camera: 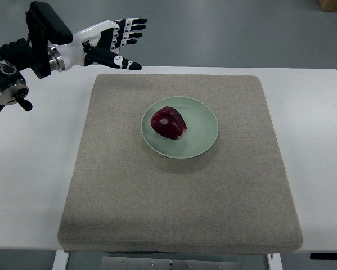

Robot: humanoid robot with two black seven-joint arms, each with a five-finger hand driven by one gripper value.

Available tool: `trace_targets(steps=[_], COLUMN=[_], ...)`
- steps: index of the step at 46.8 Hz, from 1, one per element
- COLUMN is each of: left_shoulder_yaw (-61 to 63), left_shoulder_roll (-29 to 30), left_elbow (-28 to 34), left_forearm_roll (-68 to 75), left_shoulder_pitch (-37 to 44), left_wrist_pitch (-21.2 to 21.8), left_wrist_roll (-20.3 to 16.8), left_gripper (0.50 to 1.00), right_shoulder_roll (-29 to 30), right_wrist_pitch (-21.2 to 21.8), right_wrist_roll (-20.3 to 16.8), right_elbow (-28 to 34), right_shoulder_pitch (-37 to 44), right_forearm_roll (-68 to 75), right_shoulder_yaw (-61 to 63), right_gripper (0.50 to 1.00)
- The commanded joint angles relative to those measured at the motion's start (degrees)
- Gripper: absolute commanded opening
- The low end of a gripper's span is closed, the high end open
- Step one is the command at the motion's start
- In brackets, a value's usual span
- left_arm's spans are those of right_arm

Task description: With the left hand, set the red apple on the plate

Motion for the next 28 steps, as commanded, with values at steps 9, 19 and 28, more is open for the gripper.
trace_targets(steps=[9, 19, 28], left_shoulder_yaw=[0.05, 0.14, 0.06], left_shoulder_roll=[0.2, -0.06, -0.76], left_elbow=[8.43, 10.72, 10.28], left_forearm_roll=[-23.24, -40.12, -43.3], left_shoulder_pitch=[0.3, 3.37, 4.87], left_wrist_pitch=[-3.76, -6.75, -7.54], left_wrist_roll=[2.74, 8.28, 10.92], left_gripper=[0.999, 0.999, 0.999], right_shoulder_roll=[0.0, 0.0, 0.0], right_wrist_pitch=[0.0, 0.0, 0.0], right_wrist_roll=[-0.07, 0.02, 0.02], right_elbow=[0.0, 0.0, 0.0], right_shoulder_pitch=[0.0, 0.0, 0.0], right_forearm_roll=[0.0, 0.0, 0.0], right_shoulder_yaw=[0.0, 0.0, 0.0], right_gripper=[0.928, 0.928, 0.928])
